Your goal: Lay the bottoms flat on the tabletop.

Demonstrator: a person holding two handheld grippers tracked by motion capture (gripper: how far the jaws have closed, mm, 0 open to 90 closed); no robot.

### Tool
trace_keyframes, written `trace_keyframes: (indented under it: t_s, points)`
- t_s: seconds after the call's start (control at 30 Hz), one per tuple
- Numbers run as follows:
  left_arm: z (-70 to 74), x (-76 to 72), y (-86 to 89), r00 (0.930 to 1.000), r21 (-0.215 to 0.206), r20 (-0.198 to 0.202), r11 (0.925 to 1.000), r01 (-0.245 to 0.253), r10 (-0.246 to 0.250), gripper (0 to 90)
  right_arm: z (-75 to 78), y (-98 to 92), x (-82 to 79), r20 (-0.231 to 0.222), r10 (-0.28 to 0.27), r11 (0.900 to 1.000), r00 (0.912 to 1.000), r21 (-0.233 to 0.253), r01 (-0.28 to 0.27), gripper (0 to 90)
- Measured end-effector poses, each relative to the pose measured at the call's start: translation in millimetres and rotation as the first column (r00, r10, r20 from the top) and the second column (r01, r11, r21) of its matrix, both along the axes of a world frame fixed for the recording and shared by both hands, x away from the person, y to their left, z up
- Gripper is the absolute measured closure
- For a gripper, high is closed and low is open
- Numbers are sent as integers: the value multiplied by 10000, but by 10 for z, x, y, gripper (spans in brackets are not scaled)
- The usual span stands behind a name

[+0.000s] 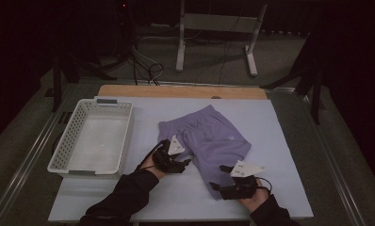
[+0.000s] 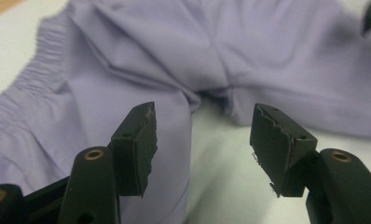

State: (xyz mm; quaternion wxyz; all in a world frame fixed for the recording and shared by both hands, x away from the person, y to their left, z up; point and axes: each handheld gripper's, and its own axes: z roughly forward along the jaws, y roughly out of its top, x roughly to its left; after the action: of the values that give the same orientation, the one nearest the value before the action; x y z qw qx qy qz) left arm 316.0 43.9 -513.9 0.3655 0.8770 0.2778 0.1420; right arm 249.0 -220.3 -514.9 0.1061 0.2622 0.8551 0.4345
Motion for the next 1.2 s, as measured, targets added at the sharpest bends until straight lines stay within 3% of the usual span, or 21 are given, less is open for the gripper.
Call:
trace_keyframes:
  t_s: [0.13,0.2,0.23,0.27,0.33,0.37,0.4,0.43,0.47,0.53,0.63,0.77,0.8,0.97,1.0,1.1,1.2]
  points:
    - [-114,126,-33,9998,377,-115,9991,-171,175,414,-122,145,-14,11,531,9939,9986,-968,-527,411]
    - [-153,182,-42,9995,528,-172,9983,-250,260,417,-162,172,-12,-118,516,9906,9986,-1260,-527,523]
    - [-153,182,-42,9995,528,-172,9983,-250,260,425,-162,172,-12,-118,516,9906,9986,-1260,-527,523]
    - [-188,231,-49,9994,734,-197,9969,-287,302,456,-174,160,14,-258,479,9895,9985,-1355,-510,605]
    - [-203,269,-45,9993,736,-198,9968,-297,313,477,-159,146,22,-217,429,9875,9988,-1509,-457,708]
    - [-203,269,-45,9993,736,-198,9968,-297,313,530,-159,146,22,-217,429,9875,9988,-1509,-457,708]
    - [-201,294,-35,9994,704,-184,9971,-292,306,592,-152,127,35,-332,418,9874,9986,-1515,-464,823]
    - [-201,294,-35,9994,704,-184,9971,-292,306,668,-152,127,35,-332,418,9874,9986,-1515,-464,823]
    - [-173,288,-29,9996,695,-128,9973,-242,252,793,-126,105,35,-317,336,9879,9989,-1507,-380,896]
    - [-119,266,-22,9999,595,-110,9982,3,3,888,-69,72,47,-305,217,9886,9993,-1481,-260,900]
    - [-54,233,-16,9999,662,55,9977,123,-127,896,2,6,72,-241,-109,9920,9996,-1259,78,900]
    - [97,210,38,9998,390,134,9991,135,-141,897,117,-123,112,-211,-608,9911,9979,-1195,579,900]
    - [184,216,82,9998,113,31,9998,190,-190,897,170,-178,105,-19,-801,9914,9968,-1042,794,900]
    - [369,254,162,9998,-59,68,9998,213,-213,896,239,-320,161,131,-1278,9853,9917,-1125,1285,900]
    - [444,298,217,9996,-318,-57,9991,282,-284,896,272,-421,195,132,-1589,9813,9872,-1080,1594,900]
    - [491,366,265,9998,-319,-118,9994,127,-131,894,308,-531,218,262,-1971,9751,9800,-986,1987,900]
    - [506,503,326,9989,-84,-129,9990,-447,446,893,371,-751,276,518,-3096,9414,9495,-1240,3137,900]
